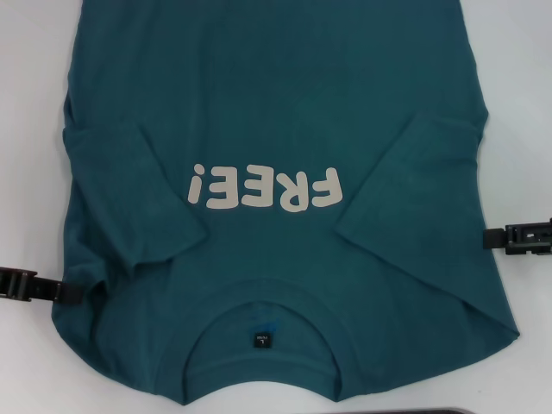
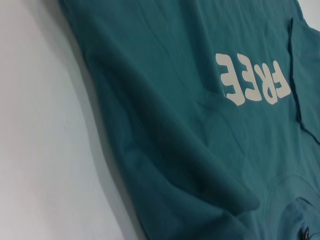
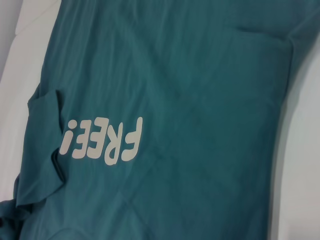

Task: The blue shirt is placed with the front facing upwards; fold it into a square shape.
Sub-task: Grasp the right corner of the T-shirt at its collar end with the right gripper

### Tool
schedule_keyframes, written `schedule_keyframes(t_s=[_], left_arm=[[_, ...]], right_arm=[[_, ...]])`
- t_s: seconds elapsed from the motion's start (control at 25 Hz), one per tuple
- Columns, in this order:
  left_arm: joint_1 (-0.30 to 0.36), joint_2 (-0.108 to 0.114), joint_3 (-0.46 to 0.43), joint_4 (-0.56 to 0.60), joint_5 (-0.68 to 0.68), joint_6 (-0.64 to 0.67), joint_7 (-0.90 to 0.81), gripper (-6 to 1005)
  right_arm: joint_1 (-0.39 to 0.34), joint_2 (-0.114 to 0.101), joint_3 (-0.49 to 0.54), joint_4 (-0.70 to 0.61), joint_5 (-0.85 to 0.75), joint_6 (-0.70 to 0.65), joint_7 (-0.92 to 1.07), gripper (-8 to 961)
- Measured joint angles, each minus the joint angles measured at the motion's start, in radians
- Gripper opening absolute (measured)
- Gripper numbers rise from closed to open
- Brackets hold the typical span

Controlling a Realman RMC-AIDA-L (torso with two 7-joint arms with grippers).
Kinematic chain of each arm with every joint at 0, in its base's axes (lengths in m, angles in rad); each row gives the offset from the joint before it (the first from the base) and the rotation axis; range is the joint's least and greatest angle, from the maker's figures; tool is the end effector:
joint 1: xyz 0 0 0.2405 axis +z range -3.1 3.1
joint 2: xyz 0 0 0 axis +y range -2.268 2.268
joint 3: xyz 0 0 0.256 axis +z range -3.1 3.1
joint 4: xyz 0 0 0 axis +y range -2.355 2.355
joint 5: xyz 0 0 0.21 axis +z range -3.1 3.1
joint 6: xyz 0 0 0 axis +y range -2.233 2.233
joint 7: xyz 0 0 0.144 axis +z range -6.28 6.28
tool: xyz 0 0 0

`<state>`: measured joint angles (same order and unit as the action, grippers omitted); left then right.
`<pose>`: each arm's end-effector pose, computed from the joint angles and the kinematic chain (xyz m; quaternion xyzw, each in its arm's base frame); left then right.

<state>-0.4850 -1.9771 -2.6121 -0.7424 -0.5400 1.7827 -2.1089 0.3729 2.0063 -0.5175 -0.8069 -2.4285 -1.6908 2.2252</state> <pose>-0.3422 0.2695 0.0469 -0.8093 -0.5868 -0.0182 0.0195 0.3573 0.2613 0.0521 -0.7494 0.6478 0.1043 0.0886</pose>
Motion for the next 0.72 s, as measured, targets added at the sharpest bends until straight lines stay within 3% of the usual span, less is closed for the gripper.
schedule_keyframes(t_s=[0.72], left_arm=[[0.002, -0.002, -0.001, 0.0, 0.0, -0.006, 0.002, 50]], right_arm=[[0.012, 0.002, -0.025, 0.003, 0.0, 0.008, 0.011, 776]])
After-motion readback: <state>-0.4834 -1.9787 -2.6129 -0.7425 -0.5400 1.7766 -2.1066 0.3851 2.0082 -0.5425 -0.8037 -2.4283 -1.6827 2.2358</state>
